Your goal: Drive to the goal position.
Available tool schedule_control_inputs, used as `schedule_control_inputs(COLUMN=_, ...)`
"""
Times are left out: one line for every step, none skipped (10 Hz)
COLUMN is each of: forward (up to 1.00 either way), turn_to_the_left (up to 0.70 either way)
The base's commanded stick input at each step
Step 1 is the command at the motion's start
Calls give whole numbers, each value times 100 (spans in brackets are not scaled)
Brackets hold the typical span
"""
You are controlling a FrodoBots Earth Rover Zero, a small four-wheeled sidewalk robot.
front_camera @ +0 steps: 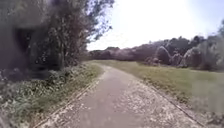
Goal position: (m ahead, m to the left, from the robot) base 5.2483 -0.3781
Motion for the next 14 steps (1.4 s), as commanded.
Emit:
schedule_control_inputs(forward=70, turn_to_the_left=0)
schedule_control_inputs(forward=70, turn_to_the_left=0)
schedule_control_inputs(forward=70, turn_to_the_left=0)
schedule_control_inputs(forward=70, turn_to_the_left=0)
schedule_control_inputs(forward=70, turn_to_the_left=0)
schedule_control_inputs(forward=70, turn_to_the_left=0)
schedule_control_inputs(forward=70, turn_to_the_left=0)
schedule_control_inputs(forward=70, turn_to_the_left=0)
schedule_control_inputs(forward=70, turn_to_the_left=0)
schedule_control_inputs(forward=70, turn_to_the_left=0)
schedule_control_inputs(forward=70, turn_to_the_left=0)
schedule_control_inputs(forward=70, turn_to_the_left=0)
schedule_control_inputs(forward=70, turn_to_the_left=0)
schedule_control_inputs(forward=70, turn_to_the_left=0)
